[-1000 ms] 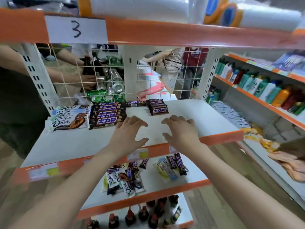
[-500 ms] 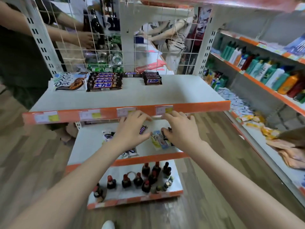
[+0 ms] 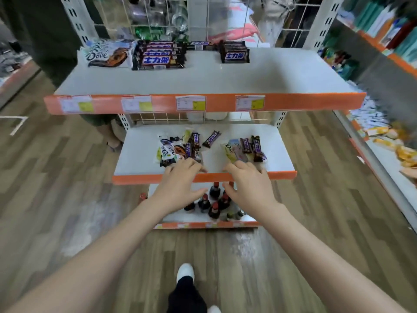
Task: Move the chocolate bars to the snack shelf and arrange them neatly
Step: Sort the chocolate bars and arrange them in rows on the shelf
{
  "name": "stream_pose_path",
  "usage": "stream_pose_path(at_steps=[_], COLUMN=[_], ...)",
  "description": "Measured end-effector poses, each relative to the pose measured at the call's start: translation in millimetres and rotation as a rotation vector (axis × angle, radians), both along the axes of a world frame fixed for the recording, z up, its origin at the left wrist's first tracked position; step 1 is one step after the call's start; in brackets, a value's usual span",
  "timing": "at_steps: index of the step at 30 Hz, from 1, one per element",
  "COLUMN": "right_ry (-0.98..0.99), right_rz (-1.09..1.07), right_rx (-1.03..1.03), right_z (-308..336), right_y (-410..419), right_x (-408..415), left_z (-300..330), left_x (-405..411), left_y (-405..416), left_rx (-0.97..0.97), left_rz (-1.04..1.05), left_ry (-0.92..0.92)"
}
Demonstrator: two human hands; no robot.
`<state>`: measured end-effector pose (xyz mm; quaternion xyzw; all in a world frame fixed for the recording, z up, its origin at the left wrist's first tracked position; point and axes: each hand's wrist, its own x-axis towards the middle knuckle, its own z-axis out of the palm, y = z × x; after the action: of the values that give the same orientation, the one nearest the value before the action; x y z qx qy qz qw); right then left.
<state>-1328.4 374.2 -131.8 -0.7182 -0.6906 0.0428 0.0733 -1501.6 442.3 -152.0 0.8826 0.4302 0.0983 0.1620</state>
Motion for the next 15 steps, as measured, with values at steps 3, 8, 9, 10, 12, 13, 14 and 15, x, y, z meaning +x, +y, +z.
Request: stream_pose_path(at_steps=[3, 8, 9, 10, 12, 13, 14, 15], right_ry=[0.023, 0.056, 0.064, 0.074, 0.1, 0.114, 0.122, 0.127], right_rz=[0.011, 0.007, 0.009, 0.013, 0.021, 0.025, 0.031, 0.039], right_rx=[-0.04, -0.094, -0.101, -0.107, -0.121, -0.128, -0.129, -0.127], right_z=[-14.8, -35.9, -39.8, -43.4, -49.7, -52.7, -56.3, -60.3], right_y=[7.1, 28.6, 33.3, 38.5, 50.1, 55.8, 62.1, 68.2], right_x=[-3.5, -7.5, -8.2, -8.5, -9.0, -8.9, -8.8, -8.6], left_z=[-19.6, -42.6, -46.9, -51.7, -61.8, -66.7, -71.6, -76.4], left_x=[-3.4, 1.4, 2.9, 3.8, 4.4, 4.3, 4.0, 3.6], left_y=[3.5, 19.3, 22.9, 26.4, 32.5, 35.4, 39.1, 43.6], left_rx=[-0.015, -0.047, -0.06, -0.07, -0.097, -0.115, -0.13, -0.14], left_rz=[0.01, 0.028, 0.031, 0.035, 0.046, 0.047, 0.046, 0.047], left_ry=[0.007, 0.019, 0.019, 0.02, 0.038, 0.048, 0.056, 0.066])
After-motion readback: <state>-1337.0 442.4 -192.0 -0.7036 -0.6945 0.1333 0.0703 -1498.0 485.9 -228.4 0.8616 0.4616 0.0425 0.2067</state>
